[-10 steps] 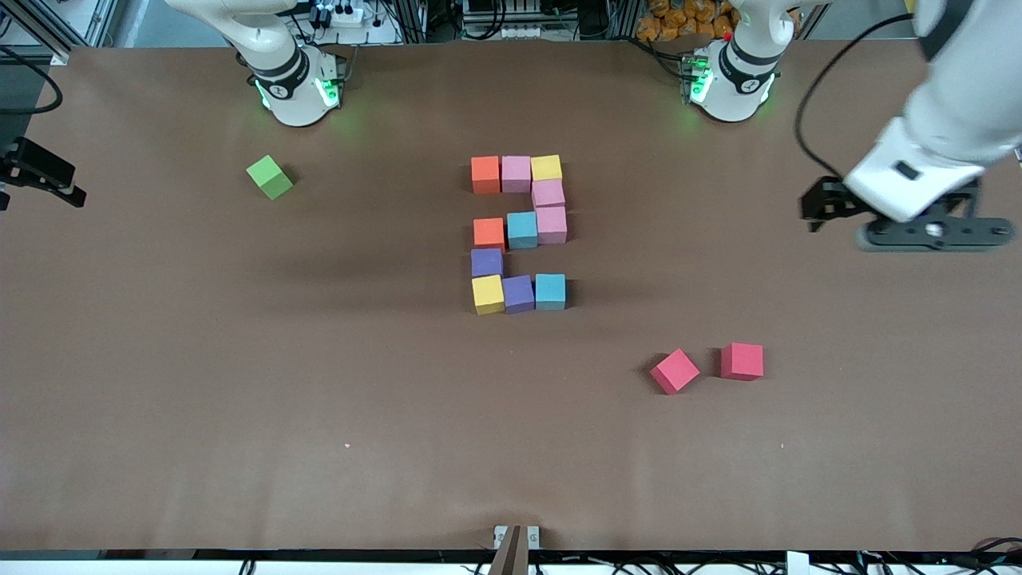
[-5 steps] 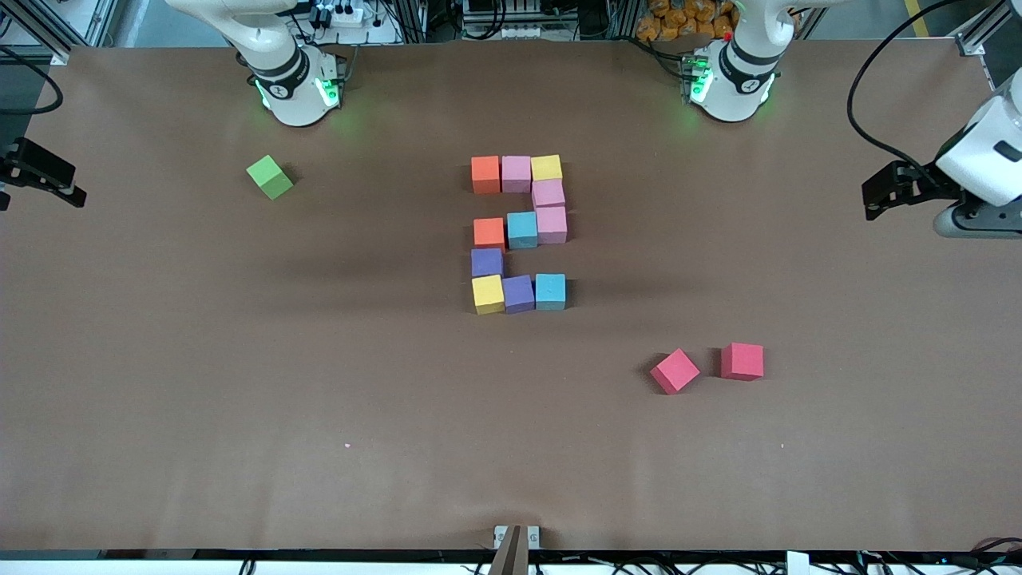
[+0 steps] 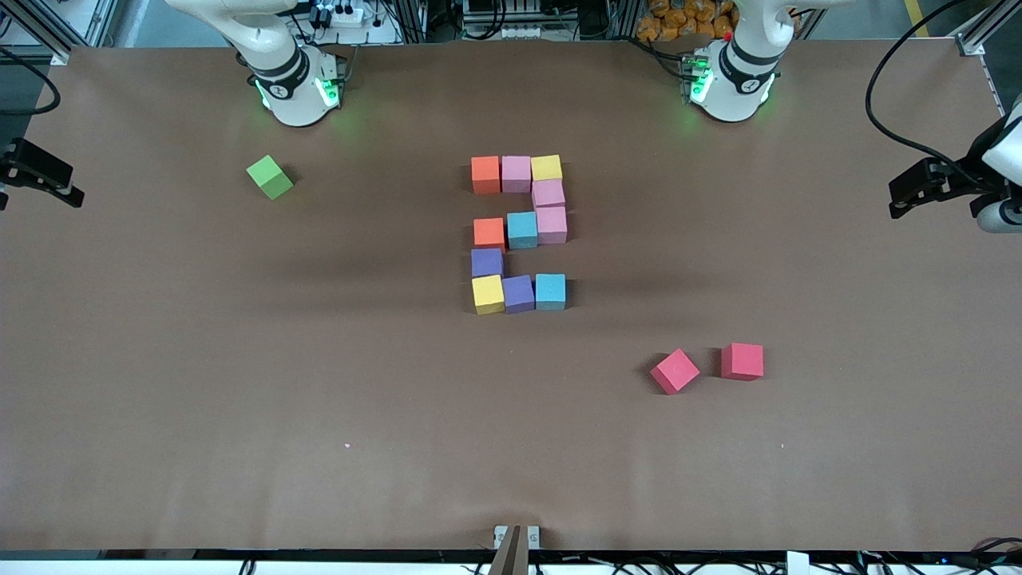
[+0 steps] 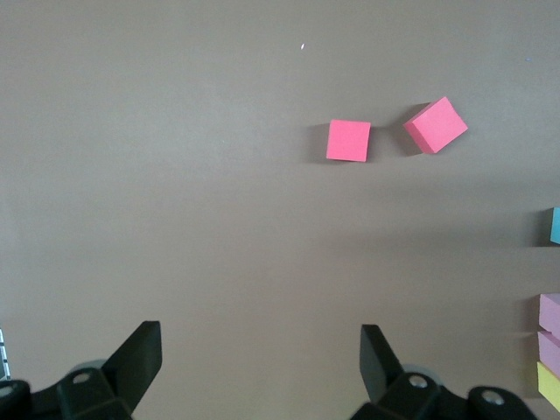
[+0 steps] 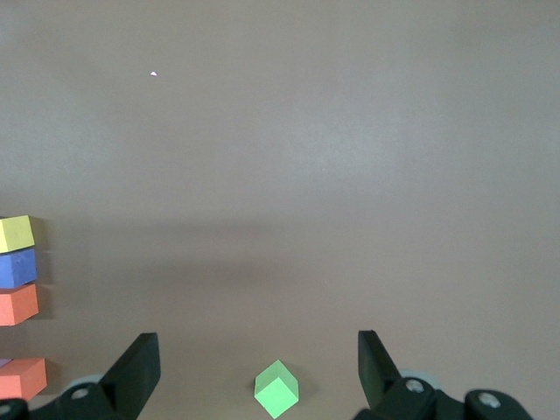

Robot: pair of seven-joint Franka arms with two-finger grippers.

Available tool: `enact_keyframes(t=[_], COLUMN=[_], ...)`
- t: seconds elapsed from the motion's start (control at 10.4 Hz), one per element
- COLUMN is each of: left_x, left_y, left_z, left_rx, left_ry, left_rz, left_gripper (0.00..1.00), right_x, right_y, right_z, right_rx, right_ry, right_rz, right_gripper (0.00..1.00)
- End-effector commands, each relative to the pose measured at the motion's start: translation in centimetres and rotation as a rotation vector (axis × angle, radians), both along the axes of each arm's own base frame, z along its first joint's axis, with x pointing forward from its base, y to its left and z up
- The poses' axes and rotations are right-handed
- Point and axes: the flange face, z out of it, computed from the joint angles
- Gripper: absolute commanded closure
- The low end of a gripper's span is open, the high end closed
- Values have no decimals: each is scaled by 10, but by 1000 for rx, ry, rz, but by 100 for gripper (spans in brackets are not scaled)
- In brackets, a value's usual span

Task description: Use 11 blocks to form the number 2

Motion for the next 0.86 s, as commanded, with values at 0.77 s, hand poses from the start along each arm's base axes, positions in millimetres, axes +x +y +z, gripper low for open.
enact_keyframes(t=[0.77], left_x=[-9], left_y=[-32], left_z=[7], left_rx=[-89], left_ry=[-6], left_rz=[28], left_gripper=[0], right_x=[1], right_y=[-5], right_z=[0], right_rx=[0], right_ry=[8], right_rz=[2], right_gripper=[0])
